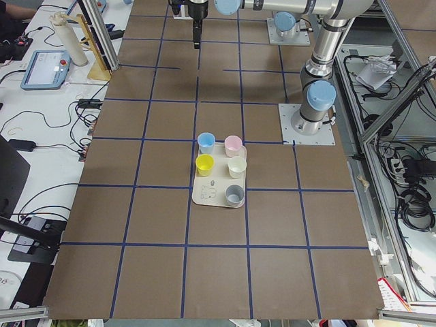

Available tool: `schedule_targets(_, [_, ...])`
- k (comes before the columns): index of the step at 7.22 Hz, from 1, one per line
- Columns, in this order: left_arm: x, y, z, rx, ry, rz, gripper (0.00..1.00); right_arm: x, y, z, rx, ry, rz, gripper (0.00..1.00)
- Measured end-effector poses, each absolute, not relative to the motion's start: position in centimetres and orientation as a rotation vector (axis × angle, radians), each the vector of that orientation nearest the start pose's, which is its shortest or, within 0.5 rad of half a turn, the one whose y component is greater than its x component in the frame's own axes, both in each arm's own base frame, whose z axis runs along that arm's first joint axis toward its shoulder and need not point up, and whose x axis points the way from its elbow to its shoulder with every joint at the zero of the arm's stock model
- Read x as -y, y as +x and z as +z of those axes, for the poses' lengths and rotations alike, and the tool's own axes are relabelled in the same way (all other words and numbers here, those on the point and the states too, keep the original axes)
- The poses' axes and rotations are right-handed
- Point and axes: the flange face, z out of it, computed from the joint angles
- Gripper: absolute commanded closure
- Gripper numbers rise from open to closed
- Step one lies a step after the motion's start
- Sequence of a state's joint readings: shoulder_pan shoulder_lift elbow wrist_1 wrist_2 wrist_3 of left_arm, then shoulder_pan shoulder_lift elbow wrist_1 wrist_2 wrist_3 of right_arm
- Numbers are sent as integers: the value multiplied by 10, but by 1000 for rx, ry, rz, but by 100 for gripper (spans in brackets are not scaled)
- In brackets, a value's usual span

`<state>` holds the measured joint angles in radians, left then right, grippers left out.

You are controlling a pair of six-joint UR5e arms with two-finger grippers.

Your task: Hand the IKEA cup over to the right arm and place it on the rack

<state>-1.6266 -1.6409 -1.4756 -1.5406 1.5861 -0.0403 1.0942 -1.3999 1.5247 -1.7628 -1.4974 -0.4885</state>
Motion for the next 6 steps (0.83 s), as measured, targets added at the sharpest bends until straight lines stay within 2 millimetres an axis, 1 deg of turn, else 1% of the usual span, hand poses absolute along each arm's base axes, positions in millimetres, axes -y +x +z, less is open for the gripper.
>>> schedule_targets(1, [516,-159,508,-3123,26,-95,0,575,-149,432,-3115,-52,-182,81])
schedule_targets(2, [515,-156,511,-3122,19,-100,0,580,-155,424,-3114,-67,-196,81])
schedule_targets(4, [516,-142,514,-3122,-21,-107,0,590,-161,408,-3113,-78,-211,81])
schedule_targets(6, [517,-137,517,-3123,-36,-117,0,593,-160,400,-3112,-83,-213,81])
